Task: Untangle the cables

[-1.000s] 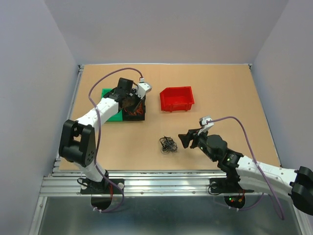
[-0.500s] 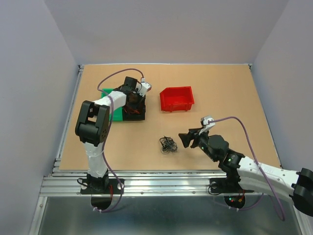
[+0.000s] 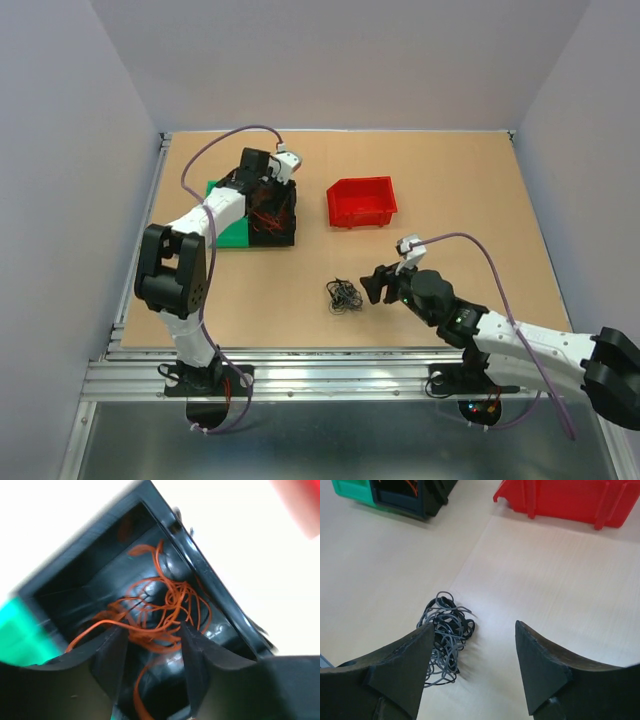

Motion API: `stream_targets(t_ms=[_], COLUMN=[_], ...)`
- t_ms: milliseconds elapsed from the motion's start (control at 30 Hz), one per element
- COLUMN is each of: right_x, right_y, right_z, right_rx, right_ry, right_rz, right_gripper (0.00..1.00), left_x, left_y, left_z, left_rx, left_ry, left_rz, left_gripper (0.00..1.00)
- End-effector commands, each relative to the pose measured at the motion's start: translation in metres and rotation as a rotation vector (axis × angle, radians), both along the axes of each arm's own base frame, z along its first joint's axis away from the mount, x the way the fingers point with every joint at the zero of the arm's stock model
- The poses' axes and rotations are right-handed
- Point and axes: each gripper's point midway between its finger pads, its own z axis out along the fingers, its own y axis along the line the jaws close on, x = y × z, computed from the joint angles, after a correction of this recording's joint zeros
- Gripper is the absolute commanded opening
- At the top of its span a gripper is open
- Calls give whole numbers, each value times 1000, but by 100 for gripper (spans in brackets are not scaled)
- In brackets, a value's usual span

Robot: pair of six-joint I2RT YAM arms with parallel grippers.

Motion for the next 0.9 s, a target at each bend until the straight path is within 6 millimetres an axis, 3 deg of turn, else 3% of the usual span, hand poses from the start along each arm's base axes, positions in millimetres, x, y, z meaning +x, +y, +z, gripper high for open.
stream_targets(t_ms=[0, 200, 233, 333, 400, 500, 533, 567, 667, 700, 733, 767, 800, 867], right_x=[5, -3, -2, 4, 3, 3, 3, 5, 2, 1, -2, -6, -9, -15], right_y=[25, 63, 67, 74, 79, 85, 85, 85, 77, 75, 72, 65, 61, 53], right_z=[20, -1, -13, -25, -31, -32, -28, -19, -8, 11, 16, 15, 35, 46], right_rx=[11, -56, -88, -123, -137, -142, -133, -108, -61, -11, 11, 20, 71, 115], right_ry=[1, 82, 109, 137, 157, 162, 156, 131, 97, 50, 38, 31, -17, -50], right_rz=[63, 238, 246, 247, 268, 286, 287, 278, 261, 256, 256, 254, 252, 250], right_gripper=[67, 62, 58, 52, 50, 30, 9, 3, 1, 1, 1, 1, 1, 1], left_x=[3, -7, -9, -22, -32, -50, -54, -63, -79, -82, -89, -102, -106, -123], left_y=[-5, -17, -18, -28, -38, -63, -70, -85, -113, -122, -129, -144, -152, -162], left_z=[91, 117, 120, 140, 141, 157, 162, 176, 201, 213, 225, 230, 232, 238], left_rx=[-95, -135, -137, -144, -134, -141, -150, -174, -244, -279, -312, -367, -403, -478], left_ry=[-204, -215, -221, -263, -272, -311, -321, -350, -401, -443, -477, -485, -529, -567], left_rz=[-8, -52, -55, -104, -132, -182, -196, -224, -296, -328, -369, -464, -511, -608], left_gripper=[64, 67, 67, 68, 70, 71, 72, 72, 75, 77, 79, 81, 82, 82])
